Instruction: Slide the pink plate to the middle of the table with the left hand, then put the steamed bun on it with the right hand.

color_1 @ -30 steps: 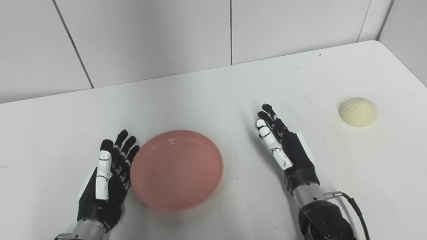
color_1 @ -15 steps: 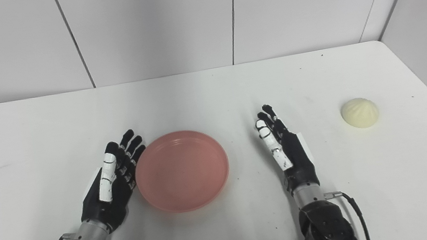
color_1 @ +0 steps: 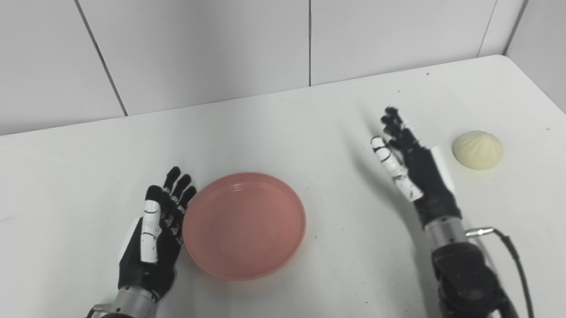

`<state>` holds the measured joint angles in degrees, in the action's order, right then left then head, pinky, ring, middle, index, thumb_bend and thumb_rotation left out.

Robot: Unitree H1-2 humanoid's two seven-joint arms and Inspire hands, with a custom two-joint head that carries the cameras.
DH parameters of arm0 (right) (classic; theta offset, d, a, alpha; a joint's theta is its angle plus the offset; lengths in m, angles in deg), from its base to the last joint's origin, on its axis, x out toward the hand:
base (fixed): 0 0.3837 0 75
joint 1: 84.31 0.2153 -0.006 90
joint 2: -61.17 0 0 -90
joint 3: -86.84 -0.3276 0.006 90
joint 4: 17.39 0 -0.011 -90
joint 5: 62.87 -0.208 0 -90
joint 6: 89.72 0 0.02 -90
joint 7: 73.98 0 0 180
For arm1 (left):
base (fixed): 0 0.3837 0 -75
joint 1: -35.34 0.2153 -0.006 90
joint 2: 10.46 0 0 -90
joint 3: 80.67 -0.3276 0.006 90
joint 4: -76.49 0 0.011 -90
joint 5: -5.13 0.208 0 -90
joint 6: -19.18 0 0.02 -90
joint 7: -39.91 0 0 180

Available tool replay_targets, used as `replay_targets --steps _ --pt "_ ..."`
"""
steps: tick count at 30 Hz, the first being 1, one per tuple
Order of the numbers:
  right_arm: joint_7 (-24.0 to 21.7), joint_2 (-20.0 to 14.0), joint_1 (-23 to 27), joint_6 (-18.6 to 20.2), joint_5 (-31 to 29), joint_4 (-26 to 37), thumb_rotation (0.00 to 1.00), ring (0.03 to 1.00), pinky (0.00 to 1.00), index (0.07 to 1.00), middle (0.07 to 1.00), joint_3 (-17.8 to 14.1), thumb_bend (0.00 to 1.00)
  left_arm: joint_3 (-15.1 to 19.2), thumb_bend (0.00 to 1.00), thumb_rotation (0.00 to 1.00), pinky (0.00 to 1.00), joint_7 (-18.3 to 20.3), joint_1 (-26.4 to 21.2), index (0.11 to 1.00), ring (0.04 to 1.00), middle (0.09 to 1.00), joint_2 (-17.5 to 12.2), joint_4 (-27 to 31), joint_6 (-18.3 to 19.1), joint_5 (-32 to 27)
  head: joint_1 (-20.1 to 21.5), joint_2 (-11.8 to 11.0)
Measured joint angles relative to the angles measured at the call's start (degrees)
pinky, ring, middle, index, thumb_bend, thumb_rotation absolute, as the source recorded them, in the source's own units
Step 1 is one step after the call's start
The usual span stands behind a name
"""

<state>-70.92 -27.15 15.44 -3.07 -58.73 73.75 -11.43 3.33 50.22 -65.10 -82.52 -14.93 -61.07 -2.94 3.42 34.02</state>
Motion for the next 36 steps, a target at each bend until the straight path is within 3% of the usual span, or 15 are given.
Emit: replay_targets --steps 6,8,11,12,19,23,26,29,35,36 --pt "1.55 -4.31 1.74 -2.08 3.98 -2.61 0.75 0.904 0.91 0.909 0.892 -2.07 0.53 -0.31 0.72 1.00 1.00 0.03 -0.80 1.000 1.000 1.000 -0.07 -2.45 -3.26 1.08 3.51 -2.02" --pt "1.85 -4.69 1.96 -2.08 3.76 -2.64 0.71 0.901 0.91 0.908 0.895 -3.15 0.53 -0.26 0.71 1.00 1.00 0.10 -0.81 1.000 1.000 1.000 -0.20 -2.80 -4.12 1.08 3.52 -2.03" --pt "2.74 -4.79 2.64 -1.72 3.61 -1.82 0.68 0.899 0.89 0.900 0.885 -5.09 0.54 -0.01 0.69 1.00 1.00 0.22 -0.86 1.000 1.000 1.000 -0.63 -2.86 -4.23 1.02 8.78 -4.04" --pt "3.10 -4.88 2.84 -1.63 4.16 -1.19 0.68 0.899 0.89 0.900 0.884 -5.51 0.54 0.06 0.69 1.00 1.00 0.41 -0.86 1.000 1.000 1.000 -0.82 -2.86 -4.24 0.84 8.79 -4.05" --pt "5.74 -5.13 3.90 -1.45 7.91 -0.51 0.64 0.885 0.86 0.905 0.881 -6.22 0.54 1.76 0.68 1.00 1.00 1.76 -1.08 1.000 1.000 1.000 -2.59 -3.80 -5.70 -1.44 15.37 -6.15" --pt "6.92 -5.13 4.21 1.26 10.97 -0.35 0.56 0.863 0.83 0.896 0.864 -6.27 0.56 2.26 0.67 1.00 1.00 2.77 -1.21 1.000 1.000 1.000 -4.00 -4.35 -6.49 -1.76 18.71 -7.30" --pt "7.33 -4.90 4.21 4.47 12.92 1.16 0.42 0.854 0.83 0.888 0.861 -6.31 0.58 2.94 0.66 1.00 1.00 3.59 -1.30 1.000 1.000 1.000 -4.35 -4.98 -7.29 -2.97 19.78 -7.65" --pt "9.07 -4.66 4.47 5.29 14.75 1.53 0.36 0.846 0.83 0.876 0.853 -6.35 0.60 3.57 0.69 1.00 1.00 4.40 -1.61 1.000 1.000 1.000 -4.39 -5.90 -8.05 -4.12 21.53 -8.18" --pt "10.72 -4.44 5.13 8.76 17.35 1.48 0.35 0.842 0.79 0.873 0.857 -6.39 0.64 4.28 0.69 1.00 1.00 5.19 -2.95 1.000 1.000 1.000 -4.68 -7.93 -8.61 -4.30 23.74 -8.97" --pt "11.18 -4.46 5.21 9.59 17.81 1.28 0.32 0.839 0.78 0.876 0.858 -6.39 0.63 4.39 0.69 1.00 1.00 5.23 -2.97 1.000 1.000 1.000 -4.69 -7.95 -8.62 -4.58 23.74 -8.97"
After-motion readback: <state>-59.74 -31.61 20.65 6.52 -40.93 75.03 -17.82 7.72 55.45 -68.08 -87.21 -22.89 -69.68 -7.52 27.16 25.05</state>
